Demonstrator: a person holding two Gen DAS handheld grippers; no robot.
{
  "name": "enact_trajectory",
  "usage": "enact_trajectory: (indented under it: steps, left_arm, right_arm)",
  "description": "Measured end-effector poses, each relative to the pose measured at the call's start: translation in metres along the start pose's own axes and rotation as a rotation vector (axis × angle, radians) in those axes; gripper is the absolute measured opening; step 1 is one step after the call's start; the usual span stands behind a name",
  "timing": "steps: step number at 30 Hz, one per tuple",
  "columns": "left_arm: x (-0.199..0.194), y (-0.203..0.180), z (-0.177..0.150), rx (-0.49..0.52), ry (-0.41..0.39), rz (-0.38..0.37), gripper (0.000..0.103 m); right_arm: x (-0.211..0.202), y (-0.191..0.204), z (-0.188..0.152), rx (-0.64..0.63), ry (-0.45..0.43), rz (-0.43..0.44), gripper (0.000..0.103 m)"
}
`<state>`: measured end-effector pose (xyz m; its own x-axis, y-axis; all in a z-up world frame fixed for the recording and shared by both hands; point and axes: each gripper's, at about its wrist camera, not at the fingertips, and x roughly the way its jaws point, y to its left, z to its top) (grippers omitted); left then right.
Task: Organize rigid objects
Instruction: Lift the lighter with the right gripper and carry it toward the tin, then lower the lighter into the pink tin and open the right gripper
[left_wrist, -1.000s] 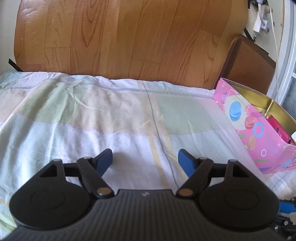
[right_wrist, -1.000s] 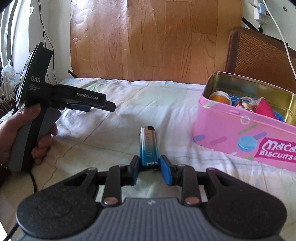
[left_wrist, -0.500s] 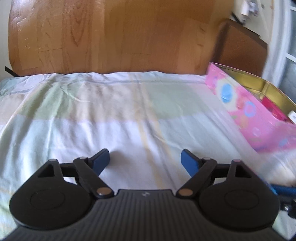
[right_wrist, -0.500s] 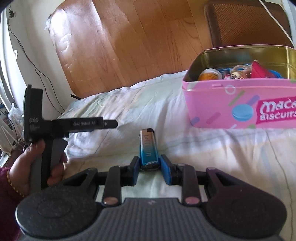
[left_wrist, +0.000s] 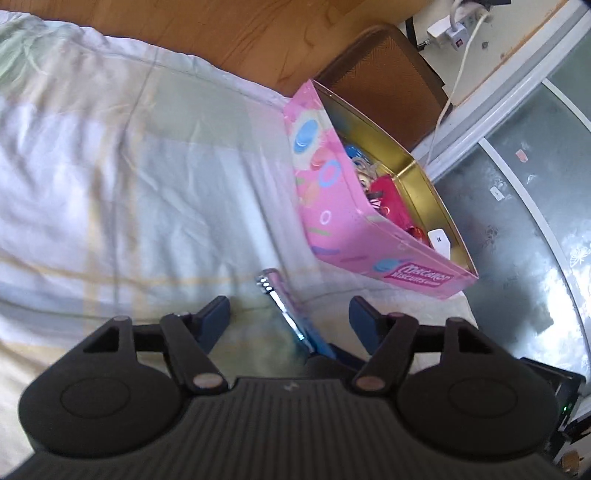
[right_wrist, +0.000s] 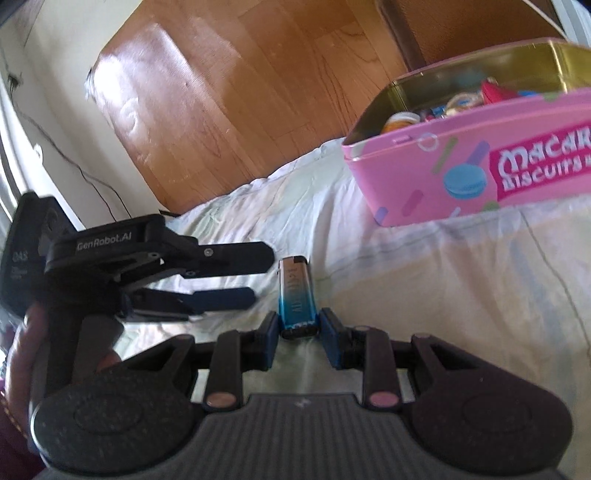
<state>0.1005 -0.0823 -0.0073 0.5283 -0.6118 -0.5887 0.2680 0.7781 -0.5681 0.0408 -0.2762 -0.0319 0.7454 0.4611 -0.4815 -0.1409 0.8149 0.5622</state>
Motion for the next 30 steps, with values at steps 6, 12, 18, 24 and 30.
enact_trajectory:
  steps: [6,12,18,24,30]
  left_arm:
    - [0.023,-0.024,-0.004,0.032,0.052,-0.034,0.018]
    - [0.014,-0.078,0.024,0.184,-0.003,-0.139,0.016]
    - [0.060,-0.144,0.059,0.339,-0.012,-0.189,0.016]
    - [0.133,-0.175,0.083,0.391,0.033,-0.168,0.025]
    - [0.150,-0.180,0.087,0.431,-0.044,-0.022,0.067]
  right_arm:
    - [-0.005,-0.009,-0.001,0.045,-0.016,0.037,0.025]
    - [-0.045,0.006,0.011,-0.133,-0.251,-0.037,0.025]
    - [-0.063,-0.013,0.051,-0.203,-0.409,-0.209,0.025]
    - [-0.047,-0.061,0.096,-0.166,-0.403,-0.384,0.025]
    - [-0.023,-0.102,0.129,-0.141,-0.422,-0.531,0.042]
